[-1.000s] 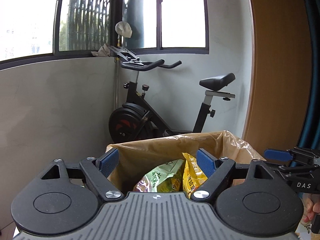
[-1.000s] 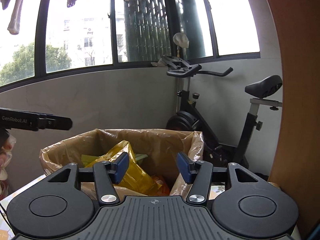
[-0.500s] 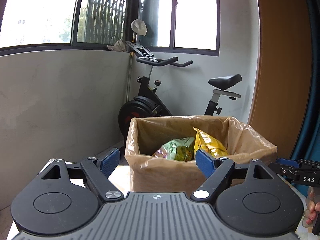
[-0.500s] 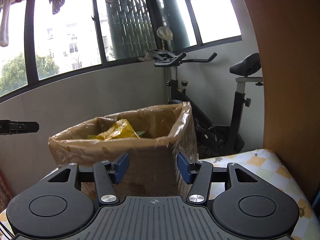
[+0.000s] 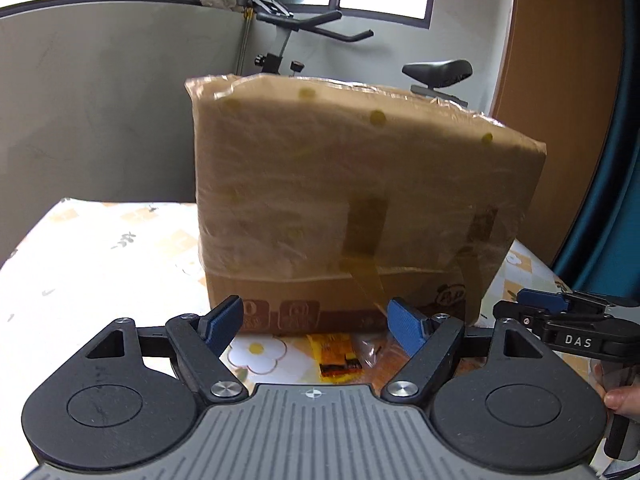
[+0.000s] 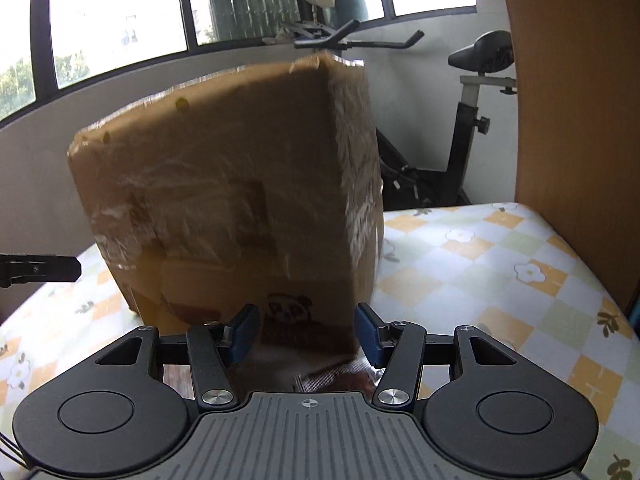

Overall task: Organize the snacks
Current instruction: 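Move both grippers back to the snacks beside the taped box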

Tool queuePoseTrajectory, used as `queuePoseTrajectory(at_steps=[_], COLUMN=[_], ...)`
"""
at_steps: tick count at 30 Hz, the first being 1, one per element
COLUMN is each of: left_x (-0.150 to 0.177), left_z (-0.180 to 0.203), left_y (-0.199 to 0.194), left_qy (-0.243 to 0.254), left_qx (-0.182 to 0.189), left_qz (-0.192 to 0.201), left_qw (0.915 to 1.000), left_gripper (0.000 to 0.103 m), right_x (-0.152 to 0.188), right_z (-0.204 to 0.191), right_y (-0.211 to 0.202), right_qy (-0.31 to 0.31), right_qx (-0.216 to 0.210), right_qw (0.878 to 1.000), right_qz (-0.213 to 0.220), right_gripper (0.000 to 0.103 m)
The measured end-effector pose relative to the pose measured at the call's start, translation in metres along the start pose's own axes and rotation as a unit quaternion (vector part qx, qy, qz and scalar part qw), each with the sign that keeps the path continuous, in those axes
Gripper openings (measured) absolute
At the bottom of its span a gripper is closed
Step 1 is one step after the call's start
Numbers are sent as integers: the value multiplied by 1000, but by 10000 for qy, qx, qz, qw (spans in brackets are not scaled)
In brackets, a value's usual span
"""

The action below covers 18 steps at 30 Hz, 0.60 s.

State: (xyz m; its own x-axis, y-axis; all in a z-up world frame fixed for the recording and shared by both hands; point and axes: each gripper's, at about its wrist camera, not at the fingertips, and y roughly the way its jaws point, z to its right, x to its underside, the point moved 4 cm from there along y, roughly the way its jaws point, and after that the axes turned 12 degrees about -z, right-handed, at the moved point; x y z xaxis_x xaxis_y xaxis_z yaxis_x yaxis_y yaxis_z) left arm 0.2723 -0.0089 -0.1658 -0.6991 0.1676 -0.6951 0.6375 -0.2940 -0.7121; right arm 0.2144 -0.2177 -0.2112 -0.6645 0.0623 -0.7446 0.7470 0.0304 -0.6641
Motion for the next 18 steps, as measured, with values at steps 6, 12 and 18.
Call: queuePoseTrajectory(at_steps=[6,12,18], left_x=[21,33,41], left_z=[6,8,11], left_y=[18,28,42], left_qy=[-137,-198,-341], left_qx=[128,95,41], left_qz=[-365,-659,-846], left_qw=[9992,9976,9958], left_gripper=[82,83,87], right_x=[17,28,37], right_z=[-6,-31,-74], right_y=[28,35,32], right_qy=[-161,-394,-1050], right_qx=[215,61,-244], right_qw=[9987,9977,9926], right_qz=[-427,-554,-557], right_gripper=[50,49,49])
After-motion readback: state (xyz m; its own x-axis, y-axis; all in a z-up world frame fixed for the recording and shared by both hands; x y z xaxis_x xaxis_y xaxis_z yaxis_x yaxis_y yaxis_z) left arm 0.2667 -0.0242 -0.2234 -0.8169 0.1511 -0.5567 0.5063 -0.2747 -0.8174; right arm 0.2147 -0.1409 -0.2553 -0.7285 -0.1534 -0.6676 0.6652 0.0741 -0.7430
